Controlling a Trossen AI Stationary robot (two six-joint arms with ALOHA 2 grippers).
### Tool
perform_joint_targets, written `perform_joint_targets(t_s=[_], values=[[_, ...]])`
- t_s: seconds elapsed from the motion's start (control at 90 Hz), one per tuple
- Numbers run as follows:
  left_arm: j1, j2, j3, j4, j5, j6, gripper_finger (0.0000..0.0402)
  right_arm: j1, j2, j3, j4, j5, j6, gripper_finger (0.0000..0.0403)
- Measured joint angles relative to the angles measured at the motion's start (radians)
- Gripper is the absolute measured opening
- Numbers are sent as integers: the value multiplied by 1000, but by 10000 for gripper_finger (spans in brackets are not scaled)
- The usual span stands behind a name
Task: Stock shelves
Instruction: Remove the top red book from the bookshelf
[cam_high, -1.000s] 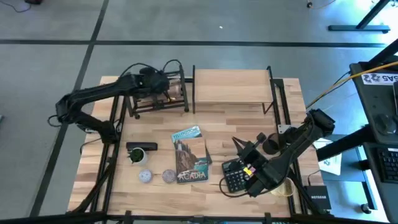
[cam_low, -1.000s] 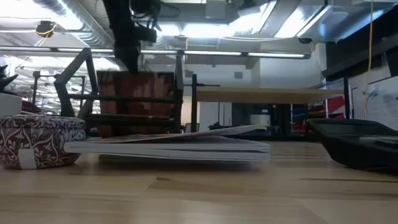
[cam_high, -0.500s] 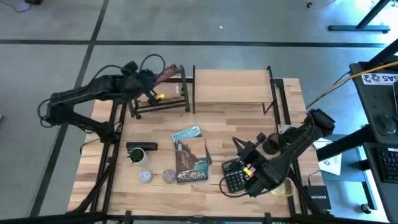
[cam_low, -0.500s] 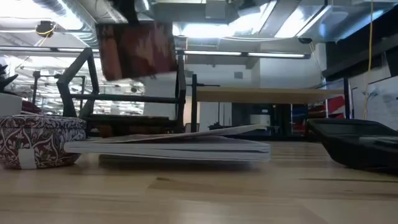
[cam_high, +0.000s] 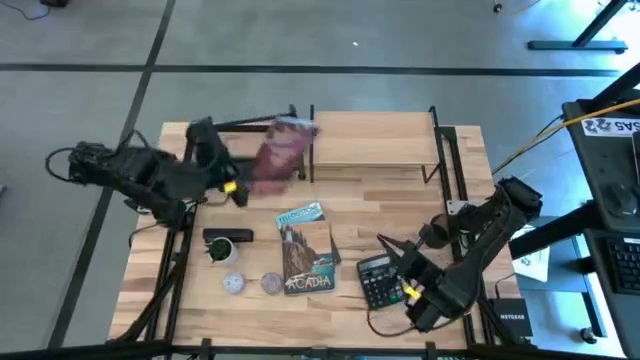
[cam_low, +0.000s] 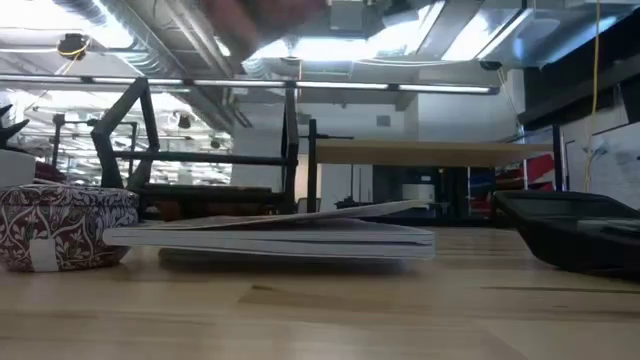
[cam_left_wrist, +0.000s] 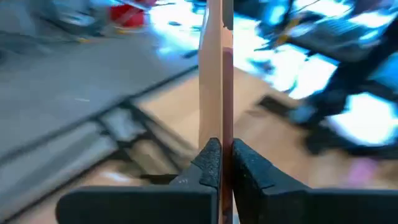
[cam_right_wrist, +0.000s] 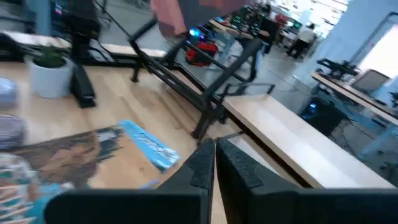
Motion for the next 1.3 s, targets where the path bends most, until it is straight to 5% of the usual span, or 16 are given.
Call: perform_joint_targets(t_s=[0.244,0.433,0.556,0.889,1.122,1.3], values=[[-215,173,-266,428,-93,-355,0,105,36,0,65,17,0,1],[-259,362,-492,864,-174,-562,0,192,75,0,155,17,0,1],[-264,469,-571,1009,-205,-706,0,250,82,0,207,16,0,1],[-322,575,-592,892,-211,-1056,8,329,82,0,284,93,0,1],[-344,575,-592,697,-323,-1269,28,325,82,0,286,86,-1,1],[-336,575,-592,645,-327,-1310,55,326,82,0,296,85,-5,1]])
